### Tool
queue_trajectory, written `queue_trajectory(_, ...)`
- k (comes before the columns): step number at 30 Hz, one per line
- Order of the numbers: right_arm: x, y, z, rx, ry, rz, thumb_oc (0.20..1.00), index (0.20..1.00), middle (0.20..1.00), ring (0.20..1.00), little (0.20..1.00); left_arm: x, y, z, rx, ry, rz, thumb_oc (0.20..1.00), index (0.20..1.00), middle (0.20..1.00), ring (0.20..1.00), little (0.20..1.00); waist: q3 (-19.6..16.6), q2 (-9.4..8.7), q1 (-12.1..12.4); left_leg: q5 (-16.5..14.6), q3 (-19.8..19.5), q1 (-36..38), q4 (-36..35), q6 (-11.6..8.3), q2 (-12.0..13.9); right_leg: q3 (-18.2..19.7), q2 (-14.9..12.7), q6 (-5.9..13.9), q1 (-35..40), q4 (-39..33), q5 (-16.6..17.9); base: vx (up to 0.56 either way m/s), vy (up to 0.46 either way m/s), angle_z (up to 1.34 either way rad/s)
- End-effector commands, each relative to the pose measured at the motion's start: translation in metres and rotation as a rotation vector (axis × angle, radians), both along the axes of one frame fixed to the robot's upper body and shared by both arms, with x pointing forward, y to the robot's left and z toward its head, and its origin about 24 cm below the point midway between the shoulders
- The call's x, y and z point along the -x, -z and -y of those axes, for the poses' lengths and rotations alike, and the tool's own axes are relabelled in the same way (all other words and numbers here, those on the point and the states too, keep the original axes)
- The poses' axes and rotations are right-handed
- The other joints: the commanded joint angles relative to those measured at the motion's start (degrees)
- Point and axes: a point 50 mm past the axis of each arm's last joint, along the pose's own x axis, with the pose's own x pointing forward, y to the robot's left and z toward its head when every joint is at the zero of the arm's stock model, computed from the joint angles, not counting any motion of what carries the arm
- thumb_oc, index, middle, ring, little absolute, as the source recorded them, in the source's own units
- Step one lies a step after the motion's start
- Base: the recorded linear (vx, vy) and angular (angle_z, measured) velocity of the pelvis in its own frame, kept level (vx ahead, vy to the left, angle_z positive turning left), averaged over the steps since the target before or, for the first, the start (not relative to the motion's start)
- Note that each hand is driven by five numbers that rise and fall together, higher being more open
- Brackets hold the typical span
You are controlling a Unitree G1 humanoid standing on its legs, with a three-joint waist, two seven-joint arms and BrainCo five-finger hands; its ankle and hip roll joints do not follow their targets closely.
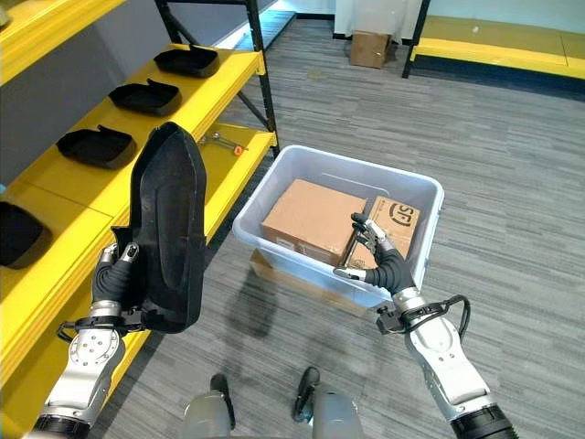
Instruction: Move parts from the plastic box to the shelf.
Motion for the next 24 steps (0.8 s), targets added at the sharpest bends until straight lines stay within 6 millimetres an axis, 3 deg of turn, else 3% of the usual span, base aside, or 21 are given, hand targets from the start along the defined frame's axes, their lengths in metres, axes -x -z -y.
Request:
queue_trajectory(1,0.0,-0.02,0.0,-0.028,-0.005,0.108,1.0,1.0,1.0,1.0,1.0,-0.005,-0.043,0.002,-0.013,0.029,0.208,0.2,0.2,0.2,0.2,0.2,0.2,2.41,-1.5,-3.7,0.3,6.4,-10.5,2.33,-2.0,2.7,-4.5,9.81,4.7,-0.5,1.1,-0.02,0.142,0.63)
queue_trajectory(3,0.0,-0.018,-0.001,-0.034,0.0,0.103,1.0,1.0,1.0,1.0,1.0,-0.001,-0.044,0.002,-0.023,0.035,0.214,0.2,0.2,0.2,0.2,0.2,0.2,2.9,-1.4,-5.9,1.1,6.3,-13.1,3.59,-3.4,2.7,-6.0,10.99,4.6,1.4,1.5,-0.02,0.265,0.79)
queue_trajectory(7,-0.003,-0.018,-0.005,-0.042,0.014,0.11,1.0,1.0,1.0,1.0,1.0,-0.005,-0.059,0.007,-0.04,0.065,0.278,0.2,0.2,0.2,0.2,0.2,2.5,1.88,-0.8,-8.5,1.5,3.7,-9.9,4.82,-5.7,1.2,-10.2,12.92,3.7,2.1,5.0,-0.08,0.277,0.18)
queue_trajectory(10,-0.005,-0.018,-0.008,-0.04,0.006,0.11,1.0,1.0,1.0,1.0,1.0,-0.006,-0.063,0.008,-0.044,0.063,0.293,0.2,0.2,0.2,0.2,0.2,3.6,1.29,-0.3,-10.5,0.3,2.3,-7.3,6.19,-7.2,1.7,-11.7,13.72,3.6,2.2,6.3,-0.04,0.253,0.04)
queue_trajectory(12,-0.005,-0.014,-0.01,-0.046,0.007,0.095,1.0,1.0,1.0,1.0,1.0,-0.005,-0.067,0.009,-0.052,0.076,0.308,0.2,0.2,0.2,0.2,0.2,4.5,0.81,0.6,-12.7,-0.9,0.5,-4.0,7.35,-9.4,2.1,-14.0,14.91,4.2,1.9,8.1,-0.02,0.313,0.44)
queue_trajectory(15,-0.005,-0.008,-0.016,-0.05,-0.008,0.073,1.0,1.0,1.0,1.0,1.0,-0.004,-0.066,0.01,-0.063,0.089,0.301,0.2,0.2,0.2,0.2,0.2,4.6,0.47,0.8,-13.8,-2.3,-0.5,-3.2,8.59,-11.9,3.7,-15.8,15.94,4.8,0.7,10.1,-0.02,0.298,0.67)
queue_trajectory(17,-0.004,-0.005,-0.021,-0.055,-0.018,0.062,1.0,1.0,1.0,1.0,1.0,-0.005,-0.068,0.009,-0.086,0.087,0.303,0.2,0.2,0.2,0.2,0.2,4.3,0.21,0.7,-12.4,-2.9,-1.2,-4.3,9.86,-13.5,6.0,-16.4,15.35,4.0,0.3,11.5,-0.03,0.264,0.19)
queue_trajectory(18,-0.004,-0.004,-0.025,-0.064,-0.029,0.063,1.0,1.0,1.0,1.0,1.0,-0.008,-0.073,0.011,-0.121,0.085,0.326,0.2,0.2,0.2,0.2,0.2,3.4,0.57,-0.9,-10.7,-5.6,-0.5,-7.6,10.49,-14.9,17.5,-11.7,14.7,1.6,2.6,10.7,0.1,0.246,0.51)
queue_trajectory(20,-0.003,-0.003,-0.025,-0.065,-0.042,0.052,1.0,1.0,1.0,1.0,1.0,-0.013,-0.074,0.014,-0.118,0.096,0.333,0.2,0.2,0.2,0.2,0.2,3.0,1.01,-2.6,-8.7,-8.9,1.0,-11.2,10.59,-15.9,28.6,-3.8,13.53,-0.8,4.8,7.4,0.12,0.208,1.19)
queue_trajectory(22,0.003,0.001,-0.026,-0.073,-0.074,0.026,1.0,1.0,1.0,1.0,1.0,-0.015,-0.074,0.014,-0.13,0.102,0.329,0.2,0.2,0.2,0.2,0.2,2.7,0.49,-3.6,-7.2,-10.6,1.9,-13.2,10.8,-16.6,31.9,2.3,12.1,-1.5,5.1,5.3,0.1,0.076,0.77)
queue_trajectory(24,0.007,0.006,-0.026,-0.089,-0.09,0.001,1.0,1.0,1.0,1.0,1.0,-0.011,-0.075,0.013,-0.156,0.108,0.331,0.2,0.2,0.2,0.2,0.2,2.2,-0.71,-3.7,-6.4,-11.3,2.8,-15.4,10.92,-17.1,29.4,5.6,10.96,-1.1,3.1,4.7,0.09,-0.021,0.49)
